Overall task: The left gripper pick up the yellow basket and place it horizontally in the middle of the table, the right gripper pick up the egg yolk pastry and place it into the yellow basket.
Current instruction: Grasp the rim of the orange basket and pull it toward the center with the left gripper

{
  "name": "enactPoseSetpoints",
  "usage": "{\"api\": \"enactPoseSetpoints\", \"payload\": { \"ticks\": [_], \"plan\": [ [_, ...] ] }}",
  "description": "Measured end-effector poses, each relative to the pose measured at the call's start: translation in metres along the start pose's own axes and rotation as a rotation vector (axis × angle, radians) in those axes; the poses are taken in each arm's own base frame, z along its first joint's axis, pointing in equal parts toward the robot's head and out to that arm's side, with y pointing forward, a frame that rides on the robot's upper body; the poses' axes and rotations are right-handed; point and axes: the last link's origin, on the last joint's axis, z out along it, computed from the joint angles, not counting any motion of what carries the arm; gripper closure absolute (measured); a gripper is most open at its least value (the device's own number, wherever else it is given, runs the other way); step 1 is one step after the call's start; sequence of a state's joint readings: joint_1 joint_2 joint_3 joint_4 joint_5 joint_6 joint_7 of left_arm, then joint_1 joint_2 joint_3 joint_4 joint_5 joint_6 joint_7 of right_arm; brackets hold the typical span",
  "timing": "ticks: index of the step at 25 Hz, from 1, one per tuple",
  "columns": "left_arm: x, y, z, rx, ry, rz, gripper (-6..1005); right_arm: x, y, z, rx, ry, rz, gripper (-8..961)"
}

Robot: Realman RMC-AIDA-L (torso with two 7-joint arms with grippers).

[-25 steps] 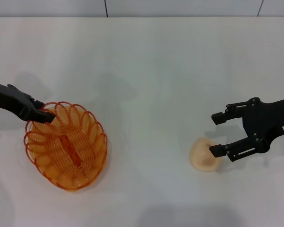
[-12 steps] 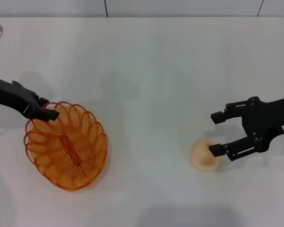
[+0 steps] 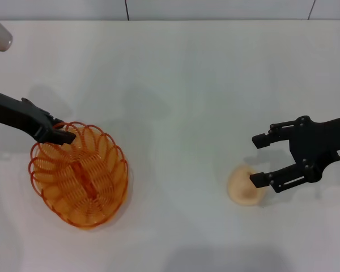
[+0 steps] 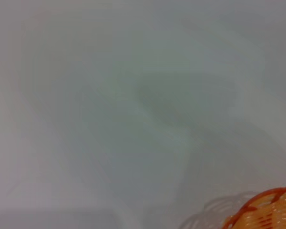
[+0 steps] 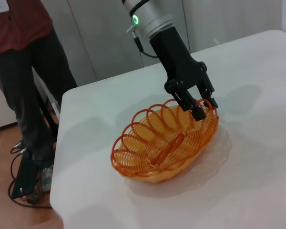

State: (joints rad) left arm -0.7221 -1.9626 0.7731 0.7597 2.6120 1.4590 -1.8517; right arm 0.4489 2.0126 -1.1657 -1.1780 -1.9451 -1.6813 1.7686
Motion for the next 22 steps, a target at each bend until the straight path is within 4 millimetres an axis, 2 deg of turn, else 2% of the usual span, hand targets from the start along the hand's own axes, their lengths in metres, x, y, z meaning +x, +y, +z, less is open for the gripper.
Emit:
{"api": "enactPoseSetpoints", "payload": {
  "ticks": [10, 15, 22],
  "plan": [
    [-0.0009, 0.0007, 0.0019, 0.001, -0.002, -0.002, 597, -0.0001, 0.0003, 0.0, -0.002, 0.001, -0.001, 110],
    [-0.0023, -0.0002, 0.0031, 0.011, 0.0, -0.004, 727, -0.0002, 0.0004, 0.0001, -0.004, 0.001, -0.001, 109],
    [-0.0026, 0.0003, 0.0039, 0.012, 0.004, -0.006, 805, -0.0006, 0.0006, 0.0002, -0.006, 0.001, 0.001, 109]
  ]
}}
